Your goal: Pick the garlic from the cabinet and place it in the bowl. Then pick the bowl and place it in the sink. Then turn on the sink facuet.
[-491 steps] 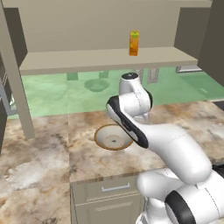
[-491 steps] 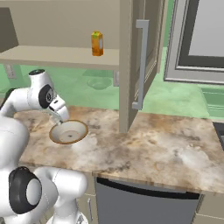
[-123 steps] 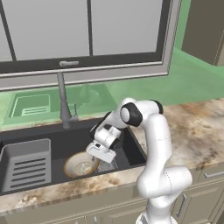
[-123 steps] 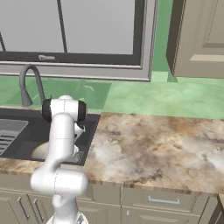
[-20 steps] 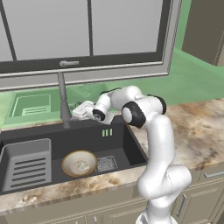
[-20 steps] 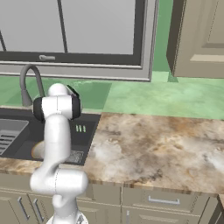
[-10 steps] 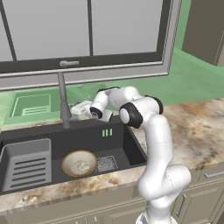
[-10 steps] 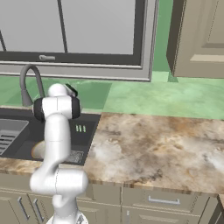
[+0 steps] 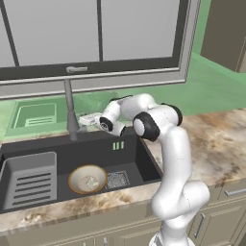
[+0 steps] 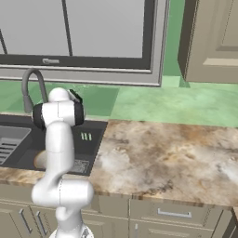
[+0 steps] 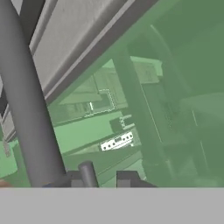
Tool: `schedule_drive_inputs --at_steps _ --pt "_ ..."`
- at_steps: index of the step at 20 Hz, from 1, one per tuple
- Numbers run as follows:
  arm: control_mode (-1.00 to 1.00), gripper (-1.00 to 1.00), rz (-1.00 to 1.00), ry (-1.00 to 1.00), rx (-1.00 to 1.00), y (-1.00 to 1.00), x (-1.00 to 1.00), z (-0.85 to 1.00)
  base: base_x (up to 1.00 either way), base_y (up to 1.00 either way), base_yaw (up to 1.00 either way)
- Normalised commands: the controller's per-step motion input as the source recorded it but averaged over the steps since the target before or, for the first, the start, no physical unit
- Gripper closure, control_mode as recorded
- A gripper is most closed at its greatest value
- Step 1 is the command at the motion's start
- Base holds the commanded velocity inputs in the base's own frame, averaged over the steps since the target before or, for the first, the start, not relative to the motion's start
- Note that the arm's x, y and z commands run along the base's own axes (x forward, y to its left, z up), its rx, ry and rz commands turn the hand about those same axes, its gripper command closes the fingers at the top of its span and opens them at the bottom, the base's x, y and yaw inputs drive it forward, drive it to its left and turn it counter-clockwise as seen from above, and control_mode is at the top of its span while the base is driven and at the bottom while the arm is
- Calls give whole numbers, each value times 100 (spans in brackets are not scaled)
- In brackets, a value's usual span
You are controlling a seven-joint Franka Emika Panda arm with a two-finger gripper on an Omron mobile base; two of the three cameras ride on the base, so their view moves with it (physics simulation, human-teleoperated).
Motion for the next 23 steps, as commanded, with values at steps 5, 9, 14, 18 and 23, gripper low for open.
schedule_drive_inputs --at_steps 5,9,14,18,23 --pt "-100 100 -18 11 7 -87 0 -18 0 0 0" --pt "-100 100 -21 8 8 -100 0 -28 0 0 0" --pt "-100 100 -16 6 5 -92 0 -28 0 0 0" --pt "-100 100 -3 1 1 -34 0 -14 0 0 0" --pt "-100 100 0 0 1 0 0 0 0 0 0"
